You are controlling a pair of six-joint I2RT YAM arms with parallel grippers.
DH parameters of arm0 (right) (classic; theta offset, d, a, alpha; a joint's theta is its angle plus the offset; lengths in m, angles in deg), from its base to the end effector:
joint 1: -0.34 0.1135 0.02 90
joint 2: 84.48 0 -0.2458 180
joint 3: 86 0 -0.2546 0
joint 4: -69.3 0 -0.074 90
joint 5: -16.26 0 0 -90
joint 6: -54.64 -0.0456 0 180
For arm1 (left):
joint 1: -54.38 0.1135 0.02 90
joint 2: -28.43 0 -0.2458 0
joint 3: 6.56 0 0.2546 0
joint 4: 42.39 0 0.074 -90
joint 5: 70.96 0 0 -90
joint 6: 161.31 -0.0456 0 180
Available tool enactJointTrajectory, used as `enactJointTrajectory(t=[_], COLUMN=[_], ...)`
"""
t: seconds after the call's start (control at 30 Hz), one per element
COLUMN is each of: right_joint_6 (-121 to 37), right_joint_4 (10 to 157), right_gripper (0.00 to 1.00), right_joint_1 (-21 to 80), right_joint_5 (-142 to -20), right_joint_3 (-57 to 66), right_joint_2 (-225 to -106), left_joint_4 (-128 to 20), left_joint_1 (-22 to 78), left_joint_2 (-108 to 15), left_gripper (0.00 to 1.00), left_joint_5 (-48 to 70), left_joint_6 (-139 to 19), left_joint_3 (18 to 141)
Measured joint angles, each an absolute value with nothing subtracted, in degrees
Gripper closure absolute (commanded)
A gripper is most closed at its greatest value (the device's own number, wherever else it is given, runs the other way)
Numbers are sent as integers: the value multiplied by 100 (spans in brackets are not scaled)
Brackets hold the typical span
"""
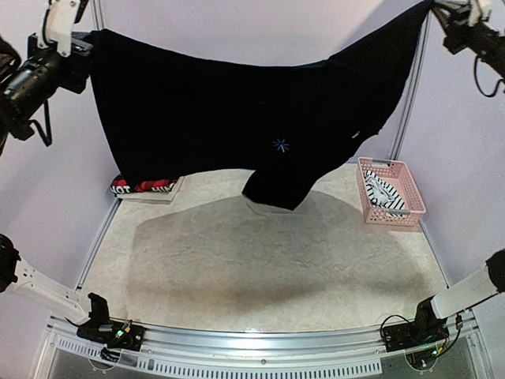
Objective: Fold and stack the mixed laundry pile
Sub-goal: Flatten out the crumpled T-shirt at the center of the board.
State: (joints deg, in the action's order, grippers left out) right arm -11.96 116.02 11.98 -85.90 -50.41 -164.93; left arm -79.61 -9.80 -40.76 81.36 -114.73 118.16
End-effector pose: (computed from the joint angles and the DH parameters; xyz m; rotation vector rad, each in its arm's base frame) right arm 0.1981 0.0506 0.6198 -0.5547 1.1502 -0.0418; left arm 0.1091 -0.1329 0.5831 0.3441 1.3933 0.3801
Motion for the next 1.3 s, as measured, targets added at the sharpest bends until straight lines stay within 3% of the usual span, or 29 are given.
enactJointTrajectory(t=[0.27,0.43,0.6,0.73,0.9,1.13,1.3], right_joint_6=[-1471,-1616,-1675,-1690,-1688,-1657,-1594], right_joint_4=[11582,11542,11488,11403,11247,11193,11202], right_gripper=[100,100,100,100,100,100,100], right_joint_1=[1194,1189,1189,1189,1191,1189,1189], right_joint_5=[-9475,-9672,-9753,-9737,-9630,-9276,-8870], right_joint_3=[-5427,-5965,-6509,-6739,-6612,-4995,-4155], right_joint_2=[-15197,-15393,-16027,-16637,-17411,-18007,-18073], left_joint_4=[-4646,-2567,-2252,-2969,-5063,-7677,-9126], left_joint_1=[-3102,-3789,-3848,-2982,-700,1127,2038], left_joint_2=[-3855,-5164,-5907,-5763,-5138,-4716,-5282], left_gripper=[100,100,100,100,100,100,100], left_joint_5=[9172,9122,8737,8551,8357,7666,6648], left_joint_6=[-14716,-17068,-17862,-17005,-14651,-11471,-9884], left_joint_3=[11195,12423,13359,13569,13193,11827,11490])
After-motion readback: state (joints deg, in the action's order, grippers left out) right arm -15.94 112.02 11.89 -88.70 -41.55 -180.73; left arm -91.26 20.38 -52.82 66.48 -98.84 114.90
